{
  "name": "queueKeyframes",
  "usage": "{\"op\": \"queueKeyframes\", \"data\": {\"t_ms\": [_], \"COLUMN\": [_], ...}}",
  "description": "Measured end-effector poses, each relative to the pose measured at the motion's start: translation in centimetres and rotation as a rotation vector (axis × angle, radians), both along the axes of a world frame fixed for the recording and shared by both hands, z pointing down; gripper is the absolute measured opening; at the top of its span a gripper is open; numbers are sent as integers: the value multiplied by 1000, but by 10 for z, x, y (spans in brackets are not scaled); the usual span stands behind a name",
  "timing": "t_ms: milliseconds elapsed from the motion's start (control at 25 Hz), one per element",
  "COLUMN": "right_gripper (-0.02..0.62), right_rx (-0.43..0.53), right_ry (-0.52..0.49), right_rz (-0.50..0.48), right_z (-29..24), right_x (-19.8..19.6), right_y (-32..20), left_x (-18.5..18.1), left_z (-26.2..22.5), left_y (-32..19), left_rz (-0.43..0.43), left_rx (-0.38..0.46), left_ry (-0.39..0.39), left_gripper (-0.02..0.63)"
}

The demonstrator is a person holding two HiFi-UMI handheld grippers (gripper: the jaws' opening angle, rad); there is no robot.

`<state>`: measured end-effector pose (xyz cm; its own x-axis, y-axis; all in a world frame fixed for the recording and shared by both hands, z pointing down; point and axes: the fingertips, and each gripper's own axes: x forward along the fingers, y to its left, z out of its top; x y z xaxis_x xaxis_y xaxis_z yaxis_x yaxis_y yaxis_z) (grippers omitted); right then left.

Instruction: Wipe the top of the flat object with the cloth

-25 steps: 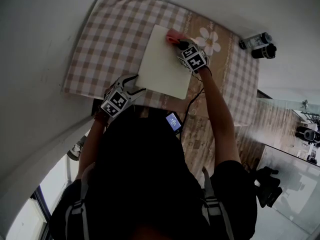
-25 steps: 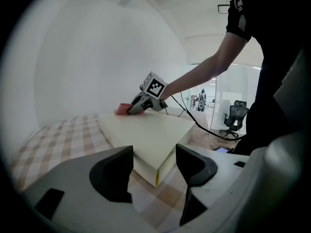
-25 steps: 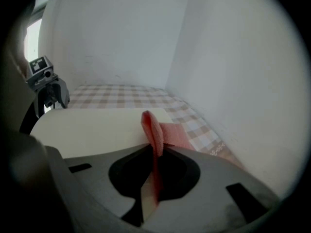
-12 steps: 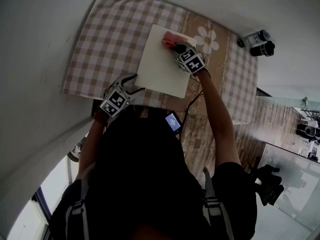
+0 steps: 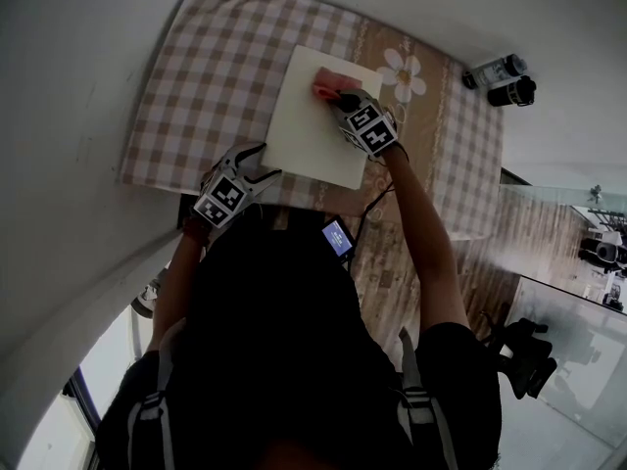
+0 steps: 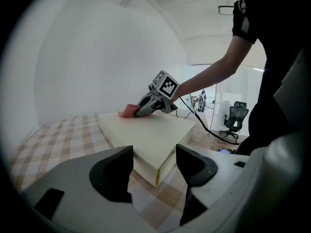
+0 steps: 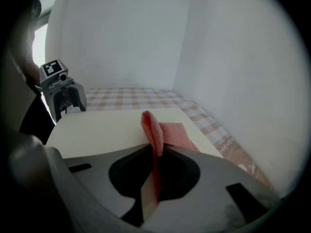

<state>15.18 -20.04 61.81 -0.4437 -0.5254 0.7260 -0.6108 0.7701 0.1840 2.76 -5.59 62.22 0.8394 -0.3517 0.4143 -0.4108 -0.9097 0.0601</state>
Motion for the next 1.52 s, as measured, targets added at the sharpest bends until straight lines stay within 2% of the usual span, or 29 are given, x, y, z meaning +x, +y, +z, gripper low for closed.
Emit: {"op": "queueKeyframes", "data": {"t_ms": [200,760,960,1120,1360,1520], "right_gripper": [17,17,17,17,17,17], "right_rx": [2,-3,-4,-2,3,5], "right_ry": [-16,-39,-53,-56,-59,-51], "right_rz": [3,-14,-23,-35,-44,-47], "right_z": [0,0,-3,-2,-2,2], "right_x": [-4,-14,-22,-24,-35,-32], "right_y": [9,30,56,55,92,84], "left_x": [0,-2,-4,-2,-7,-3], "left_z": [2,-5,-3,-2,-2,0], "left_y": [1,0,11,-1,22,4], "left_rz": [-5,7,5,9,9,20], "left_rx": [-5,15,21,24,30,31], "left_ry": [10,-25,-22,-35,-44,-55], "left_gripper": [291,291,291,293,293,293]}}
